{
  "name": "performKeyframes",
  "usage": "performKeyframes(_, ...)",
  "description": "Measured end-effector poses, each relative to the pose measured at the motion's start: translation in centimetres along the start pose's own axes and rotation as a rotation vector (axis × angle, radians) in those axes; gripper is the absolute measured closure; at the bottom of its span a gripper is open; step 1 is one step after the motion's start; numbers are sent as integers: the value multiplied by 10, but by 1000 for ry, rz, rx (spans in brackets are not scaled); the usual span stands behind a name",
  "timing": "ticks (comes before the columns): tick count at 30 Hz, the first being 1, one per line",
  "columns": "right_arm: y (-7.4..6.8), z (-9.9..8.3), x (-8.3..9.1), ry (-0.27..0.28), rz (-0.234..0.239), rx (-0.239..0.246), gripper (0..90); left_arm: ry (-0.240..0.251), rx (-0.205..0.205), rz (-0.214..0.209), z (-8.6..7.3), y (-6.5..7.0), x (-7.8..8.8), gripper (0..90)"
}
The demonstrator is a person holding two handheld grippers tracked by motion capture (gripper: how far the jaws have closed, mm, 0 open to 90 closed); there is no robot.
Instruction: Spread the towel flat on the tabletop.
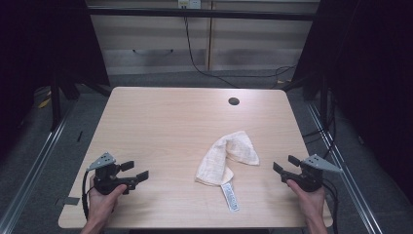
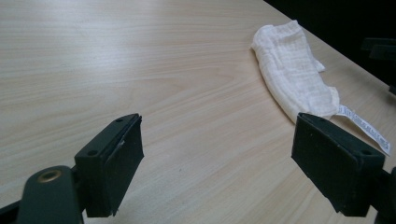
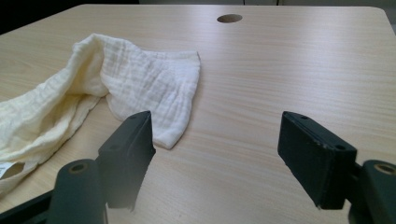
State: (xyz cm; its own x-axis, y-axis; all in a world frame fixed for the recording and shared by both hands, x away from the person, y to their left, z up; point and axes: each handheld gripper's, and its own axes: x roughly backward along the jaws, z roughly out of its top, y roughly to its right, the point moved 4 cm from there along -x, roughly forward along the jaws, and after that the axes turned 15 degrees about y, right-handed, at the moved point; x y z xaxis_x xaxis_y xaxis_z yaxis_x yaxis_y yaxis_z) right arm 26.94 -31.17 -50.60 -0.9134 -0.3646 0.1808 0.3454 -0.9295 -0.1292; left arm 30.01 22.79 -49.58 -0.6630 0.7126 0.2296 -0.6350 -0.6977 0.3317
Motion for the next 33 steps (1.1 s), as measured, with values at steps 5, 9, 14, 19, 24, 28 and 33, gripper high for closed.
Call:
performKeyframes(5,-2,-1,-2,-15,34,-31,262,-23,-15,5,-2,-1,-6,163)
performKeyframes(9,-6,0,-3,-25,52,-40,297,-29,-31,3,-1,-2,-9,168)
performKeyframes(14,-17,6,-2,-38,121,-32,394,-39,-37,0,-2,-1,-8,167)
performKeyframes(19,-32,16,-8,-48,171,-21,422,-44,-45,-19,-2,3,-6,168)
performKeyframes(24,-49,24,-15,-77,199,14,427,-50,-49,-28,-2,3,-8,170)
performKeyframes(28,-59,34,-31,-121,252,34,442,-52,-47,-24,-2,2,-9,174)
performKeyframes(33,-64,44,-50,-178,294,41,445,-52,-47,-32,-3,4,-8,175)
